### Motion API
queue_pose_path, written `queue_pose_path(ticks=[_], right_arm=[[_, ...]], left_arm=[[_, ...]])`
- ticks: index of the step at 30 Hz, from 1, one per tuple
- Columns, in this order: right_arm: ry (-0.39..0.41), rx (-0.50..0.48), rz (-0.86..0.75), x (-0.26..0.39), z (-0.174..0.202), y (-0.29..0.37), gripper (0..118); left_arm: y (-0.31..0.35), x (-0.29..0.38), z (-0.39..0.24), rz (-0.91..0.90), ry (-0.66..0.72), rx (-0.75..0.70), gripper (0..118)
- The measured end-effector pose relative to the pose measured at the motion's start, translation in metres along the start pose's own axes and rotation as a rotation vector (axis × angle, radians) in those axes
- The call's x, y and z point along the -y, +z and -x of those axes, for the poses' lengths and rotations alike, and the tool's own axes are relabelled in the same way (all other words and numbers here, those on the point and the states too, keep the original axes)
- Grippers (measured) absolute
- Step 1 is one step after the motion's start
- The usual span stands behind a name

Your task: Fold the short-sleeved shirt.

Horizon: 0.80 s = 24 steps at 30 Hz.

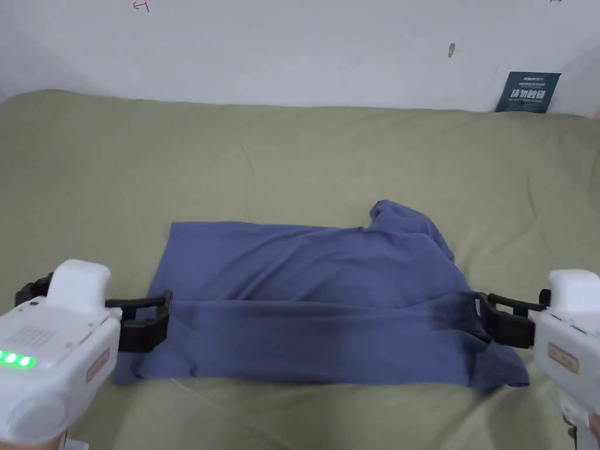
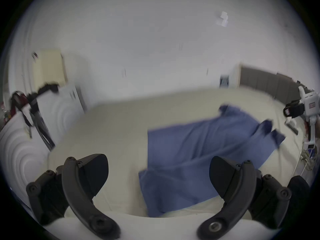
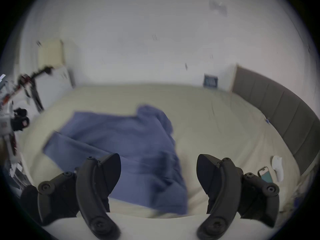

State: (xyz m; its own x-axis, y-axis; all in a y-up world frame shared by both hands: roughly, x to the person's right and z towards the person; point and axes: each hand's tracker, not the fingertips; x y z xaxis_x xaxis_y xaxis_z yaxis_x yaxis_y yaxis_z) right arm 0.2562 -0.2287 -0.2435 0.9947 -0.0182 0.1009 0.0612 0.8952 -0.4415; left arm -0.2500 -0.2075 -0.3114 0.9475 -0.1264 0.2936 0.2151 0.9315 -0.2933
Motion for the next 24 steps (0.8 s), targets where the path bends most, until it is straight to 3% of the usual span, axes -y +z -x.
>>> queue_pose_path(ticks=[5, 6, 7, 8, 9, 10, 12, 14, 20, 21, 22, 23, 24], right_arm=[[-0.007, -0.012, -0.281, 0.021, 0.05, 0.094, 95], [-0.019, -0.025, -0.302, 0.025, 0.056, 0.104, 89], [-0.026, -0.021, -0.329, 0.029, 0.061, 0.113, 76], [-0.026, -0.018, -0.351, 0.034, 0.065, 0.122, 55], [-0.017, -0.006, -0.347, 0.038, 0.07, 0.126, 18], [-0.001, 0.008, -0.349, 0.04, 0.073, 0.13, 6], [0.037, 0.031, -0.343, 0.039, 0.081, 0.135, 6], [0.027, -0.001, -0.319, 0.037, 0.079, 0.139, 6], [0.014, 0.001, -0.271, 0.041, 0.075, 0.135, 6], [0.016, 0.005, -0.251, 0.043, 0.074, 0.132, 6], [0.021, 0.01, -0.236, 0.044, 0.073, 0.128, 6], [0.018, 0.008, -0.224, 0.045, 0.071, 0.125, 6], [0.004, -0.002, -0.206, 0.047, 0.068, 0.122, 6]], left_arm=[[0.079, -0.006, -0.026, -0.072, 0.036, -0.059, 115], [0.086, -0.003, -0.028, -0.065, 0.04, -0.046, 106], [0.092, 0.0, -0.03, -0.062, 0.048, -0.045, 86], [0.096, 0.004, -0.031, -0.056, 0.054, -0.036, 51], [0.098, 0.007, -0.033, -0.053, 0.055, -0.039, 0], [0.098, 0.009, -0.034, -0.045, 0.047, -0.051, 0], [0.093, 0.015, -0.03, -0.022, 0.035, -0.085, 0], [0.084, 0.023, -0.017, 0.053, 0.094, -0.02, 0], [0.024, 0.067, 0.019, 0.315, 0.059, -0.071, 0], [0.014, 0.069, 0.017, 0.335, 0.048, -0.086, 13], [0.002, 0.075, 0.021, 0.37, 0.049, -0.079, 47], [-0.013, 0.081, 0.025, 0.39, 0.056, -0.058, 88], [-0.034, 0.089, 0.027, 0.443, 0.05, -0.027, 108]])
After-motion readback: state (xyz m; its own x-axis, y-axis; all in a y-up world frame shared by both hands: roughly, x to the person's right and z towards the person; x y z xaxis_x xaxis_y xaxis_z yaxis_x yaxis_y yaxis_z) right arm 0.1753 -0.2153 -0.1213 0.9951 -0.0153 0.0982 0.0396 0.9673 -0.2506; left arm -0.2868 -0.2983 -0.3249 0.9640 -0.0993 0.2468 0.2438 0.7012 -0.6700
